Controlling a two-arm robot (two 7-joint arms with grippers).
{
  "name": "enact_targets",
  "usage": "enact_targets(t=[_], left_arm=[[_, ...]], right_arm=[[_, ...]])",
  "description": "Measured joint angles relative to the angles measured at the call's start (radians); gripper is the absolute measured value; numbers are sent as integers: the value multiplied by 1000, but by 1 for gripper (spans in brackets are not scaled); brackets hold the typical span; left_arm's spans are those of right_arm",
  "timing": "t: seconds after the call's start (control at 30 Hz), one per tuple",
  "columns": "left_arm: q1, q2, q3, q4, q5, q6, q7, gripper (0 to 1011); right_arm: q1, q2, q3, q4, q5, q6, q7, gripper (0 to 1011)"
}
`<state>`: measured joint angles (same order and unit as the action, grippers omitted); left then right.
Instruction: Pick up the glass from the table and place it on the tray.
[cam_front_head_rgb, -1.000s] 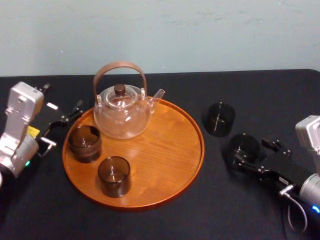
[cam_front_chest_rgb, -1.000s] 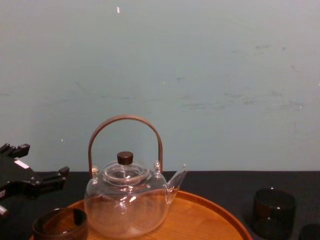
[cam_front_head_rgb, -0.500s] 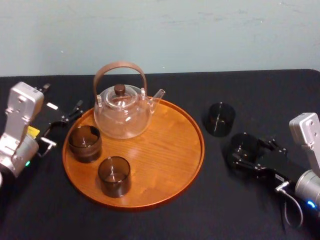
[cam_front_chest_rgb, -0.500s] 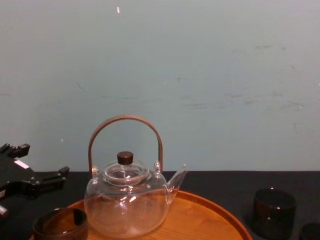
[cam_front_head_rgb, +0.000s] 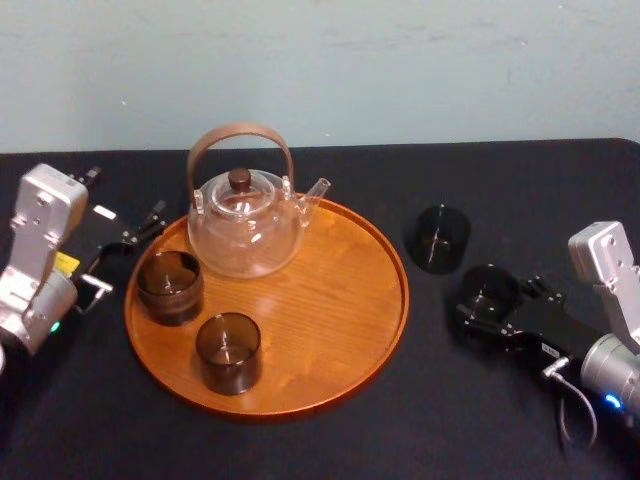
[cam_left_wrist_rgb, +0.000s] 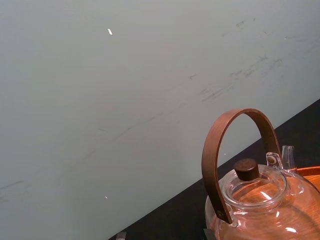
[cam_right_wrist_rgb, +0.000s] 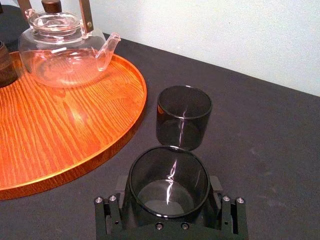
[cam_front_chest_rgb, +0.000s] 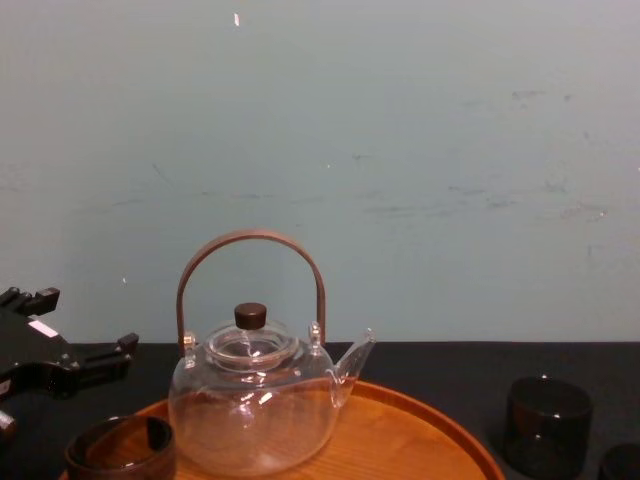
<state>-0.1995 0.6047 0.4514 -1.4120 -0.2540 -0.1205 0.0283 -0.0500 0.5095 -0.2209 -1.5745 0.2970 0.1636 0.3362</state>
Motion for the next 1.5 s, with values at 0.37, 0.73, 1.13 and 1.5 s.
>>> enact_targets(t=[0.37, 0.73, 1.13, 1.5], left_arm=[[0, 0, 0, 0, 0, 0, 0, 1001], [0, 0, 0, 0, 0, 0, 0, 1001], [0, 0, 0, 0, 0, 0, 0, 1001], [0, 0, 0, 0, 0, 0, 0, 1001]], right_arm=[[27, -24, -5, 32, -10, -9, 7, 1002], [24, -21, -5, 28, -10, -9, 6, 1002], [23, -20, -5, 26, -10, -10, 5, 905], [24, -20, -6, 26, -7, -12, 14, 905]])
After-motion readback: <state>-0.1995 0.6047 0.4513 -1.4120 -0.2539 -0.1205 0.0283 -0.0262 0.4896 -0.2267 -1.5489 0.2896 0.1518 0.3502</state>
